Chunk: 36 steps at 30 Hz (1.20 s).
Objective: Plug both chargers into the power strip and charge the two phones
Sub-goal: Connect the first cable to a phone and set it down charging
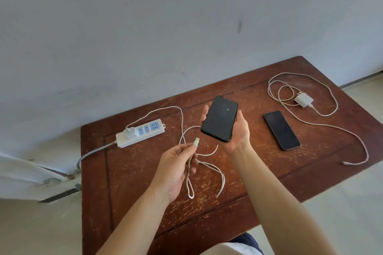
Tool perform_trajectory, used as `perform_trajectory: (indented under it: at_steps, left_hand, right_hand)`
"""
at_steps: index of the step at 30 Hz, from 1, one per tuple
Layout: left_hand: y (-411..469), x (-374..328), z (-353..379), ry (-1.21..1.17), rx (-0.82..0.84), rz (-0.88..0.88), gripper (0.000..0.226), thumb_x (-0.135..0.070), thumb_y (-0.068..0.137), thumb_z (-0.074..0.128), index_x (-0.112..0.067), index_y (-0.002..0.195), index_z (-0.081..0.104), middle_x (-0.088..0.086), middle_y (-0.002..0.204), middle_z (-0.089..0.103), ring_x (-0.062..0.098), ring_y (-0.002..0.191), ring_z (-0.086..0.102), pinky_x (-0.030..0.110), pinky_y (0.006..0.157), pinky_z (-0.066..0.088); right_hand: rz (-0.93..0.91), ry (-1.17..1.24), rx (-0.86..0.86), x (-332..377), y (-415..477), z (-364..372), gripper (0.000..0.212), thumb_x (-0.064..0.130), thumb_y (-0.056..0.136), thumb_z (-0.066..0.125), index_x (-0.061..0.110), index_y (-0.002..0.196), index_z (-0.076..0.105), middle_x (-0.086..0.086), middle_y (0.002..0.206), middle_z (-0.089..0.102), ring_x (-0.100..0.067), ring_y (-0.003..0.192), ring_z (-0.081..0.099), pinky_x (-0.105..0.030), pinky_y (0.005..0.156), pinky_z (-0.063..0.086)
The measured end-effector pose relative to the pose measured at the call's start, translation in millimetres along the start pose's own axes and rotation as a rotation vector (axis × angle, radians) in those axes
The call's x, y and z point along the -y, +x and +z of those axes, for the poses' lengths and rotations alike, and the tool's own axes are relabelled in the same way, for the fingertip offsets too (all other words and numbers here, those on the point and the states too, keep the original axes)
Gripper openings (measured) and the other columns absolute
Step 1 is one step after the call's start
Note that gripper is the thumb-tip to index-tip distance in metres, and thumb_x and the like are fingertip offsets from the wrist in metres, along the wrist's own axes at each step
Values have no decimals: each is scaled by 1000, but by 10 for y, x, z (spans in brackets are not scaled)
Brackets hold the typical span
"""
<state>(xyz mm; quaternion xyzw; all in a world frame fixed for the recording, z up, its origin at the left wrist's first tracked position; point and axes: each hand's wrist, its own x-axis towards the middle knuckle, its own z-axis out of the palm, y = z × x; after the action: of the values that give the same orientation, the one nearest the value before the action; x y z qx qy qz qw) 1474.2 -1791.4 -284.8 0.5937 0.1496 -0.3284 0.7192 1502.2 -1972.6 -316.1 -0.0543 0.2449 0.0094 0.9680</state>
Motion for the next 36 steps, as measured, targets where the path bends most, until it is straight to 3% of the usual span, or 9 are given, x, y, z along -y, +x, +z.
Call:
perform_trajectory:
  at_steps: [8,22,36]
  left_hand:
    - [-124,-52,145,61,29,-23,10,-23,84,77,-14,86,81,3,76,73,13,74,65,31,72,48]
    - [-169,-33,247,76,0,39,15,-29,84,78,-14,84,81,7,79,74,14,75,61,31,75,49]
    - [-128,-68,222,29,3,-23,11,-22,83,79,-11,81,81,5,72,71,12,69,61,30,71,49]
  right_hand:
    - [66,70,52,-81,-72,134,67,62,99,30,8,131,55,-17,117,65,-33,91,67,-43,86,50]
    - [35,51,84,-104,-132,125,71,65,98,30,15,147,44,-16,119,64,-30,97,65,-45,90,51]
    - [-8,-116,57,-102,-157,144,74,74,93,34,13,127,60,-13,116,68,-29,97,68,-45,93,51]
